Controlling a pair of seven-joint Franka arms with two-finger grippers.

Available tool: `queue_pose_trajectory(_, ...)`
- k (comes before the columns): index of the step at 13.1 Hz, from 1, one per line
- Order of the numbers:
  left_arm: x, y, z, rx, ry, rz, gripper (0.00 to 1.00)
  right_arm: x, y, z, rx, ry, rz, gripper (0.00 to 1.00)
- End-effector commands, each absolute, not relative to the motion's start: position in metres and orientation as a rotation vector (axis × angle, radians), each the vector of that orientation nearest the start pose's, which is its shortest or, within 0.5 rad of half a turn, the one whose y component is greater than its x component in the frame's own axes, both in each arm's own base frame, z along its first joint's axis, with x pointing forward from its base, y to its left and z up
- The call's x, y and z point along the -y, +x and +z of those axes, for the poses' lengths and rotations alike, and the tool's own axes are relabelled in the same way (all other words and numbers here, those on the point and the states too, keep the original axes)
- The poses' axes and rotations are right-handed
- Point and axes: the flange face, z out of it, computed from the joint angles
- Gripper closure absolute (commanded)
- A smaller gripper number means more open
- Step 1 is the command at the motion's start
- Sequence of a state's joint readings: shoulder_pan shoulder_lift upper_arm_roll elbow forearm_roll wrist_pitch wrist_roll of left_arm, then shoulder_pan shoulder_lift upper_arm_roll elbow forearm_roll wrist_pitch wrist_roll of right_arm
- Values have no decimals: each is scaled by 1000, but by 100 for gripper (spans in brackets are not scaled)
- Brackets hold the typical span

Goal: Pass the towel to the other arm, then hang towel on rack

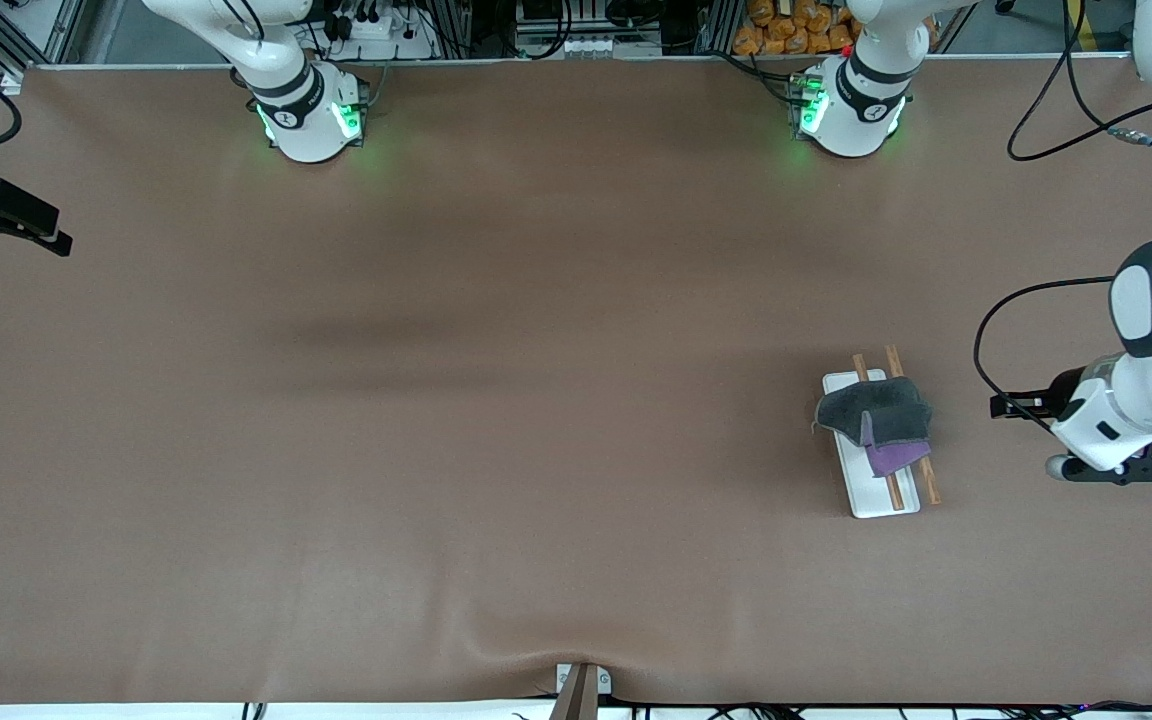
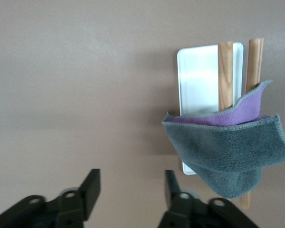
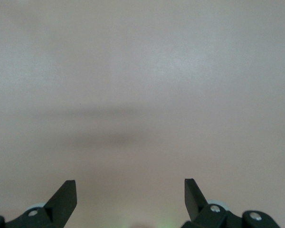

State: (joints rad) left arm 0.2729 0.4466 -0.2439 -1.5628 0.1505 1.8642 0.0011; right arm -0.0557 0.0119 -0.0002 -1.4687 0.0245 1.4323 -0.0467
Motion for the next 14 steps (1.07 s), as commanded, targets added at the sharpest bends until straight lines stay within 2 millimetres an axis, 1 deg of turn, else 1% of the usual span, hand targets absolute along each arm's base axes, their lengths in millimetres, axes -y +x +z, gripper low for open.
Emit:
queue_pose_trajectory(1, -40, 654, 447, -50, -3105, 68, 0, 29, 544, 657, -29, -3101, 66, 0)
queue_pose_trajectory(3, -22, 647, 497, -84, -3093, -54, 0, 28, 544, 657, -33, -3099, 68, 0)
queue_pose_trajectory(5, -15, 636, 552, -88, -3064, -188, 0, 28, 544, 657, -40, -3099, 66, 0)
queue_pose_trajectory(6, -8, 631, 575, -105, -3059, -232, 0, 28, 544, 657, -40, -3099, 66, 0)
queue_pose_trajectory(7, 7, 627, 588, -135, -3074, -247, 0, 28, 544, 657, -40, -3099, 66, 0)
queue_pose_trajectory(8, 17, 619, 613, -130, -3099, -288, 0, 28, 544, 657, -40, -3099, 66, 0)
queue_pose_trajectory(10, 27, 605, 628, -113, -3124, -254, 0, 28, 544, 657, -40, -3101, 64, 0)
queue_pose_trajectory(11, 30, 595, 640, -88, -3116, -264, 0, 28, 544, 657, -40, -3101, 64, 0)
queue_pose_trajectory(13, 39, 584, 648, -27, -3119, -218, 0, 28, 544, 657, -40, -3101, 64, 0)
queue_pose_trajectory(14, 46, 583, 649, 30, -3122, -222, 0, 28, 544, 658, -40, -3101, 62, 0)
